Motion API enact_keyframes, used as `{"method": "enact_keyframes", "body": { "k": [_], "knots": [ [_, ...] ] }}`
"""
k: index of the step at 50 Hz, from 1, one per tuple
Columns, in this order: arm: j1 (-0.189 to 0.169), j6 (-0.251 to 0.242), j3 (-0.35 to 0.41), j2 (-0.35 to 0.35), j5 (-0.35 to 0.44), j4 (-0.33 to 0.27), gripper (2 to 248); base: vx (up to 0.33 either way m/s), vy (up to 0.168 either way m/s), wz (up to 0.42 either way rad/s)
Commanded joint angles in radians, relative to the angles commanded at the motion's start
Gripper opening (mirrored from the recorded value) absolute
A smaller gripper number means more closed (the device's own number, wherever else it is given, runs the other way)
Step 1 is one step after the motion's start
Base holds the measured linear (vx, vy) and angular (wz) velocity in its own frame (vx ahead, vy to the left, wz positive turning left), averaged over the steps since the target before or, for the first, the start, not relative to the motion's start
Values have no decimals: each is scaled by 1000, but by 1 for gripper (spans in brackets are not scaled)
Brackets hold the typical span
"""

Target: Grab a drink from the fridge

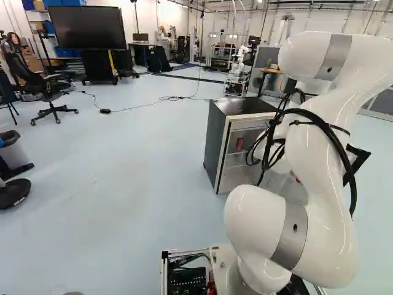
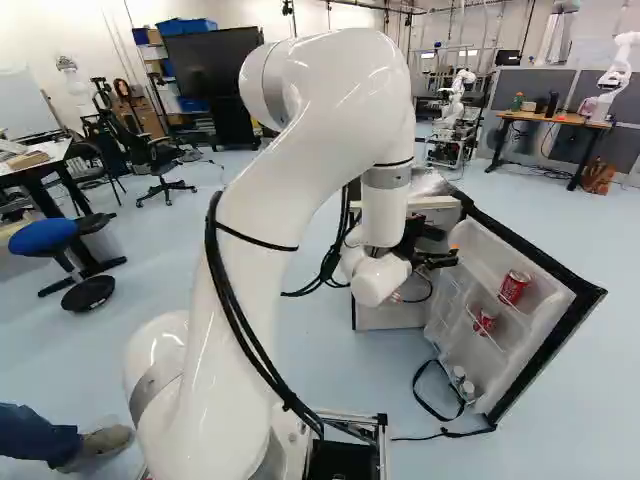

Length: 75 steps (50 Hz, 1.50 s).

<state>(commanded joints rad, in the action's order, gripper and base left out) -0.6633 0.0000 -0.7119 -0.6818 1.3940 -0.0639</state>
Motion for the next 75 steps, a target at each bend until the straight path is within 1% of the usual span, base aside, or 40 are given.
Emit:
{"method": "enact_keyframes", "body": {
  "k": [18, 29, 41, 54, 66, 75],
  "knots": [
    [-2, 0, -20, -52, 0, -190, 247, 0, 0, 0],
    [-8, 0, -46, -92, 0, -306, 247, 0, 0, 0],
    [-21, 0, -96, -148, 0, -432, 247, 0, 0, 0],
    [-35, 0, -174, -221, 0, -566, 247, 0, 0, 0],
    [-44, 0, -252, -269, 0, -648, 247, 0, 0, 0],
    [-47, 0, -311, -302, 0, -668, 247, 0, 0, 0]
  ]
}}
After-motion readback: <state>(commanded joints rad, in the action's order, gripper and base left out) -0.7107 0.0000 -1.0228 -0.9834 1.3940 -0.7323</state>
